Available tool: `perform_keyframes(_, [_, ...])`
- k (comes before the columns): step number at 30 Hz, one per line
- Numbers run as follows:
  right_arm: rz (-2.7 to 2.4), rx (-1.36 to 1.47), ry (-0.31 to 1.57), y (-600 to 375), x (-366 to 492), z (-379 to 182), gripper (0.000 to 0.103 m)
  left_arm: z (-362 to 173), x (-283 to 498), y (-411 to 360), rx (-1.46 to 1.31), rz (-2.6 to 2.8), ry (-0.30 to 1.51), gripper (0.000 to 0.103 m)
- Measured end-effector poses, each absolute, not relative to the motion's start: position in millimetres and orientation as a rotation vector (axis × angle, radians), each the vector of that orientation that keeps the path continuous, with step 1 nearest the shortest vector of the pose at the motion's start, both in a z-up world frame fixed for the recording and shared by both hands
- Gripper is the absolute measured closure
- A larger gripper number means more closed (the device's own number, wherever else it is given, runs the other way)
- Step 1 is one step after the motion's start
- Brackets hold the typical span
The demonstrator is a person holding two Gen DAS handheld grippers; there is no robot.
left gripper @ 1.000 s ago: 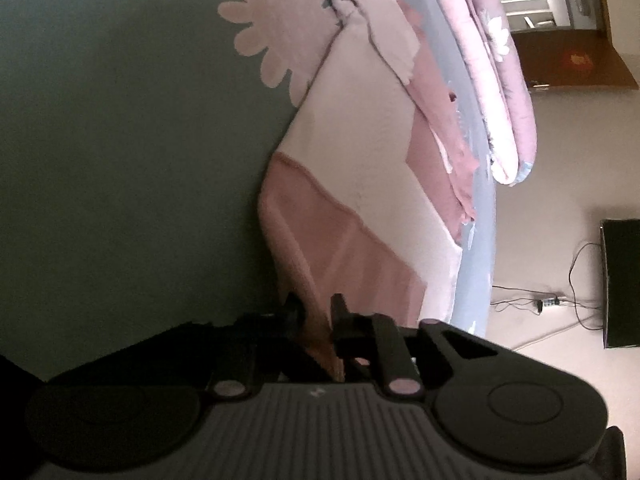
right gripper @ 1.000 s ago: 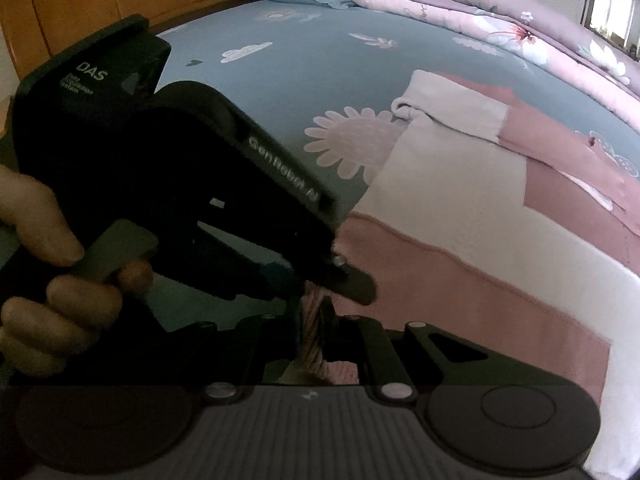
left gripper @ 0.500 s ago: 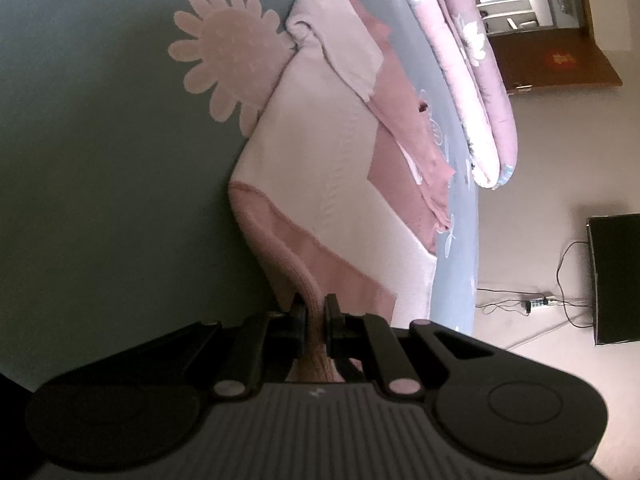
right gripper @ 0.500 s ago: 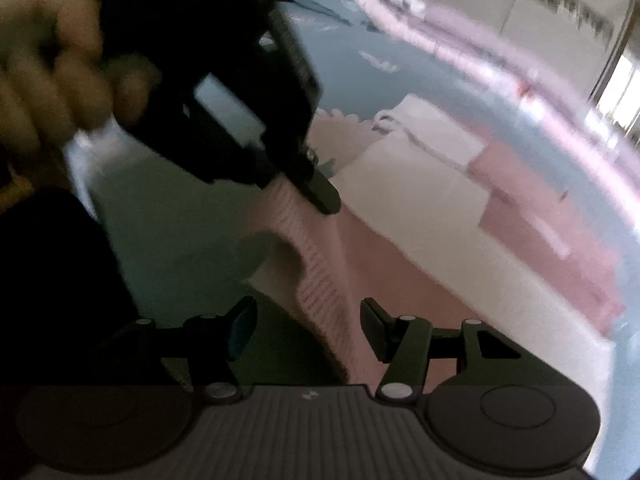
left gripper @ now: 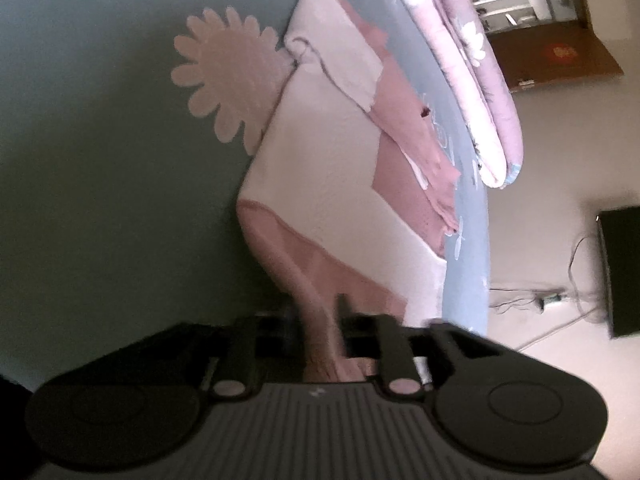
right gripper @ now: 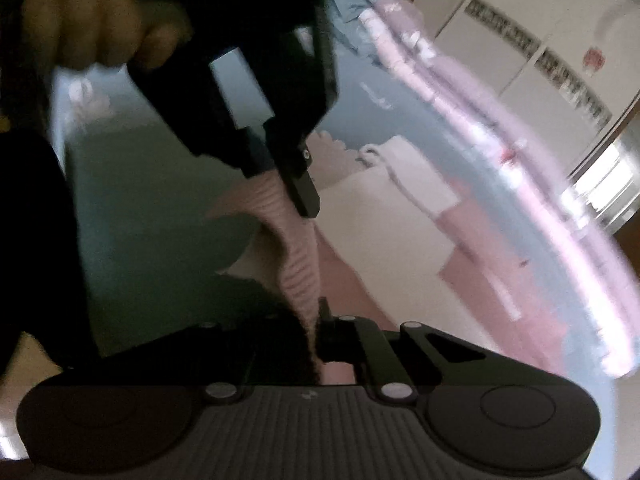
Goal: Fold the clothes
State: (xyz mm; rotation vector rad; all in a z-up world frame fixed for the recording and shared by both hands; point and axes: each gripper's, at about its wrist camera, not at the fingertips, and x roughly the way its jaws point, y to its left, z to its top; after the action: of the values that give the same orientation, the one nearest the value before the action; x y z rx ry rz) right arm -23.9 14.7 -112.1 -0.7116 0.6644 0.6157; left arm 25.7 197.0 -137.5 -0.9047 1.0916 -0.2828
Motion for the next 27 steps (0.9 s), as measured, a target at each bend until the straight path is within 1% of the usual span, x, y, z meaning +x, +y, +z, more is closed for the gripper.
perform_keyframes(1, [0.628,-0.674,0.694,11.5,-17.2,-109.0,0.096,-132.2,22.9,197.8,-0.87,-0.286,1.073,0.038])
perform_keyframes(2, [0.639,-0.635,0.724,8.2,-10.3,-106.0,0.096,-124.4,18.9,198.2,-0.818,-0.288,1.046,0.035])
perform_keyframes(6, [0.674,-0.469,0.859,-6.6,23.2,-94.5,0.096,-88.3,3.9,192.3,-0.502,-0.315,0.937,0.035])
perform_keyframes(8, [0.686,-0.39,0.927,-11.8,39.6,-89.7,0.096,-70.7,-6.9,178.4,-0.25,-0.336,0.854,0.03])
perform_keyframes(10, [0.7,-0.316,1.006,-16.4,56.9,-86.6,0.096,-62.6,-17.9,157.2,0.023,-0.378,0.782,0.029])
perform_keyframes(11, [0.705,-0.285,1.04,-17.9,62.8,-85.7,0.096,-64.2,-24.5,144.6,0.153,-0.406,0.752,0.029])
perform_keyframes(16, [0.712,-0.229,1.145,-18.2,84.8,-82.5,0.096,-95.1,-49.4,91.1,0.559,-0.482,0.663,0.029])
perform_keyframes(22, [0.721,-0.185,1.2,-20.5,88.1,-84.1,0.096,-134.7,-63.4,37.9,0.88,-0.463,0.499,0.028])
perform_keyframes(27, [0.745,-0.204,1.205,-20.0,86.8,-82.6,0.096,-143.9,-55.0,14.7,0.973,-0.427,0.442,0.027])
